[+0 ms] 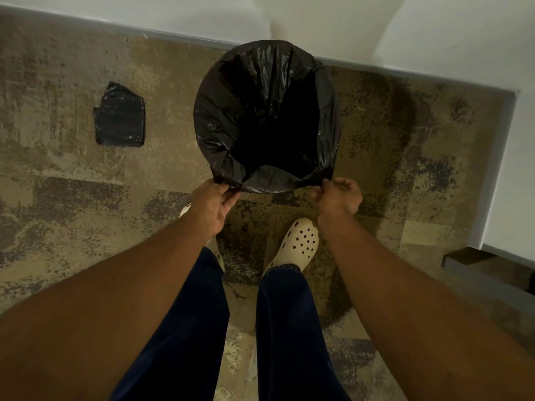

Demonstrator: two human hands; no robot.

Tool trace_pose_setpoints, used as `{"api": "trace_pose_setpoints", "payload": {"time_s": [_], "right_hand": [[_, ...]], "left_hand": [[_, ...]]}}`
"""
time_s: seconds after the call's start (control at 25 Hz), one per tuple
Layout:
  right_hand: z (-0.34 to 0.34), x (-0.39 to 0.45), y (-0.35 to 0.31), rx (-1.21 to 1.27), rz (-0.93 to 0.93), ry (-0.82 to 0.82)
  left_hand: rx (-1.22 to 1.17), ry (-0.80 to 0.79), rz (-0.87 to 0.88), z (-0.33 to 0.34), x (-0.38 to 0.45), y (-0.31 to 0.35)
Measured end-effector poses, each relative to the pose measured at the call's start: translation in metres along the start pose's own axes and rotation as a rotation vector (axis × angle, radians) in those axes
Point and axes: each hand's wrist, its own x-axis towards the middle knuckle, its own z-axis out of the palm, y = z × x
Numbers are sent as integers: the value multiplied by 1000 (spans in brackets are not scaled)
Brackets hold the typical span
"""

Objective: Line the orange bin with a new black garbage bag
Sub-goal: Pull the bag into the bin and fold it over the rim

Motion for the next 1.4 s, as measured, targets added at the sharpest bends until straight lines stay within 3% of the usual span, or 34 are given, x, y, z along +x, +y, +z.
{"api": "trace_pose_setpoints", "payload": {"time_s": [0.2,0.4,0.56,0.68,0.92,1.04,1.16,1.4], "right_hand": [[18,-10,10,-135,-12,-116],[20,-30,18,88,161,-294],[17,-54,33,207,301,-367],[16,-71,52,188,285,-433],[29,-71,61,59,272,-304],[37,-71,46,187,337,-284],[38,-70,33,215,395,-347],[21,-80,28,256,394,-537]], "left_hand": [[-11,22,17,5,-2,-8],[-254,-35,-47,12,-17,-14],[-185,-126,-57,22,-33,-37],[-167,-136,-48,30,-38,-52],[6,-80,-75,35,-36,-54],[-142,-44,-90,37,-31,-42],[-382,-98,-77,34,-31,-30],[-336,-140,-26,35,-26,-18]]}}
